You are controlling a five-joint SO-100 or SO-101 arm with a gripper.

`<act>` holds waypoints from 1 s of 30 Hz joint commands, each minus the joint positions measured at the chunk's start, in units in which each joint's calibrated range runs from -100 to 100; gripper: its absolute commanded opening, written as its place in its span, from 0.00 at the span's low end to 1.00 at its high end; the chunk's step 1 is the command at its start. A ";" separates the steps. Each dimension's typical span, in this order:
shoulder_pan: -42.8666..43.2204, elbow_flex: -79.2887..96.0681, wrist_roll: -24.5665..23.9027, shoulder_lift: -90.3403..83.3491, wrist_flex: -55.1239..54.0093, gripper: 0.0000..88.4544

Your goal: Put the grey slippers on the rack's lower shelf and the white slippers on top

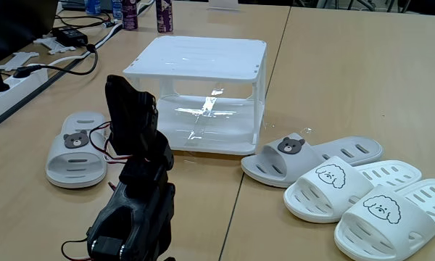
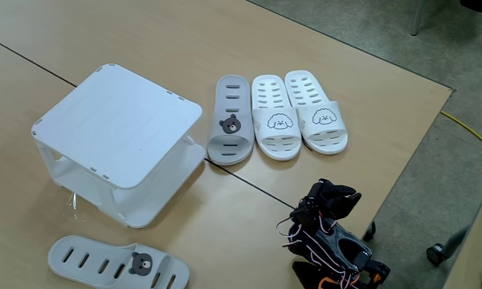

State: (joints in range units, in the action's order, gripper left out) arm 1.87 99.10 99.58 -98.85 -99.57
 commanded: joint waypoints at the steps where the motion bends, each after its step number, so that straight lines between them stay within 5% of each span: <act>1: -0.31 0.63 0.42 0.02 -0.26 0.01; 30: 0.27 0.63 0.42 0.11 -0.26 0.01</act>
State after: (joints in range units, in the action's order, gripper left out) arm 1.87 99.10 99.58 -98.85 -99.57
